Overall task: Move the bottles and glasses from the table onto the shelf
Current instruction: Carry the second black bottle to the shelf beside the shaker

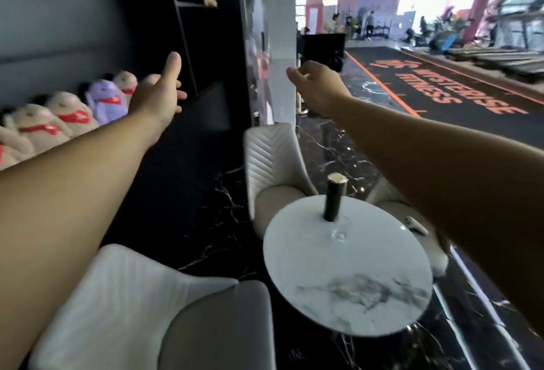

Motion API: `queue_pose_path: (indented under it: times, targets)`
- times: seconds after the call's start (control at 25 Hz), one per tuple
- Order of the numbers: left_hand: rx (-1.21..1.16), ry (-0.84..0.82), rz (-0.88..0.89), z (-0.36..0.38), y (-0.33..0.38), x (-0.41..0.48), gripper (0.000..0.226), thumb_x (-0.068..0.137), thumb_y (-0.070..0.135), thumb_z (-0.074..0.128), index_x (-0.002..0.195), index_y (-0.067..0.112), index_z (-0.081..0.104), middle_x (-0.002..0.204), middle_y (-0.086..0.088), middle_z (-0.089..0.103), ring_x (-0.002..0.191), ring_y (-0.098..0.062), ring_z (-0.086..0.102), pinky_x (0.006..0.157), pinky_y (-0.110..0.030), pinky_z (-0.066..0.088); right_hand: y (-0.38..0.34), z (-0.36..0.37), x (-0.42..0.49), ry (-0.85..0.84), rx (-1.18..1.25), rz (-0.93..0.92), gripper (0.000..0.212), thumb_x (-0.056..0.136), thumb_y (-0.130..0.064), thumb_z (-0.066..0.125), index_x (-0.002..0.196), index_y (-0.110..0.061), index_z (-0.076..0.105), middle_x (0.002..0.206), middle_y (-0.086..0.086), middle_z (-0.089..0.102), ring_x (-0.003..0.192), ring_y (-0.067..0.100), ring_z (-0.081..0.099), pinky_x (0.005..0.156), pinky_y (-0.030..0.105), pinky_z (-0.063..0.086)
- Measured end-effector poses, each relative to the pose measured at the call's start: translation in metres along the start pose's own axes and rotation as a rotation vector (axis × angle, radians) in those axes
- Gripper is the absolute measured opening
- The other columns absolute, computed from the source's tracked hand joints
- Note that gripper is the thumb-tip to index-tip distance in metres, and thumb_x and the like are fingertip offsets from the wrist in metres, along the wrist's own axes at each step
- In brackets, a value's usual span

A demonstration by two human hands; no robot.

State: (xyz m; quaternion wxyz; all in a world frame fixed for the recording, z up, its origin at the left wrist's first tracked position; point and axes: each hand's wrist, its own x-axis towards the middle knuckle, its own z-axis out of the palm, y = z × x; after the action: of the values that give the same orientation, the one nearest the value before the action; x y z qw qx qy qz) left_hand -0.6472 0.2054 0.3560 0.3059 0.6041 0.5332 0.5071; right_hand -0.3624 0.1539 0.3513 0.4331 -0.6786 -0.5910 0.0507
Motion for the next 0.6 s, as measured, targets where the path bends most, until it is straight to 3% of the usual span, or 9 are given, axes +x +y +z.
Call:
queue_pose_path:
  times: [0.16, 0.36, 0.48, 0.6]
  targets:
    - [0.007, -0.111, -0.065, 0.13, -0.032, -0.005, 0.07, 0.088, 0.082, 0.034, 0.097, 0.02, 0.065, 0.102, -0.001, 0.075, 0.079, -0.022, 0.067, 0.061, -0.029, 0.043, 0.111, -0.005, 0.015, -0.074, -0.103, 0.068, 0.041, 0.09, -0.066, 0.047, 0.099, -0.03, 0.063, 0.086, -0.007, 0.068, 0.071, 0.014, 0.065, 0.066, 0.03, 0.05]
    - [-0.022, -0.203, -0.228, 0.256, -0.075, -0.012, 0.066, 0.085, 0.083, 0.037, 0.088, 0.023, 0.065, 0.103, -0.004, 0.076, 0.083, -0.023, 0.069, 0.069, -0.032, 0.046, 0.221, 0.017, 0.047, -0.2, -0.195, 0.107, 0.046, 0.088, -0.061, 0.053, 0.113, -0.025, 0.066, 0.102, -0.004, 0.072, 0.089, 0.022, 0.069, 0.078, 0.037, 0.057]
    - [-0.139, -0.245, -0.401, 0.319, -0.111, -0.006, 0.07, 0.092, 0.079, 0.037, 0.107, 0.018, 0.068, 0.113, -0.007, 0.074, 0.099, -0.03, 0.07, 0.085, -0.04, 0.052, 0.284, 0.044, 0.068, -0.305, -0.317, 0.113, 0.045, 0.087, -0.05, 0.063, 0.124, -0.023, 0.062, 0.113, 0.003, 0.069, 0.099, 0.027, 0.066, 0.08, 0.038, 0.056]
    - [-0.321, -0.307, -0.641, 0.371, -0.161, -0.004, 0.082, 0.09, 0.083, 0.031, 0.13, 0.018, 0.062, 0.124, -0.003, 0.069, 0.112, -0.035, 0.064, 0.1, -0.048, 0.045, 0.337, 0.081, 0.076, -0.425, -0.39, 0.181, 0.061, 0.079, -0.052, 0.072, 0.133, -0.027, 0.058, 0.127, 0.005, 0.06, 0.11, 0.031, 0.061, 0.089, 0.042, 0.055]
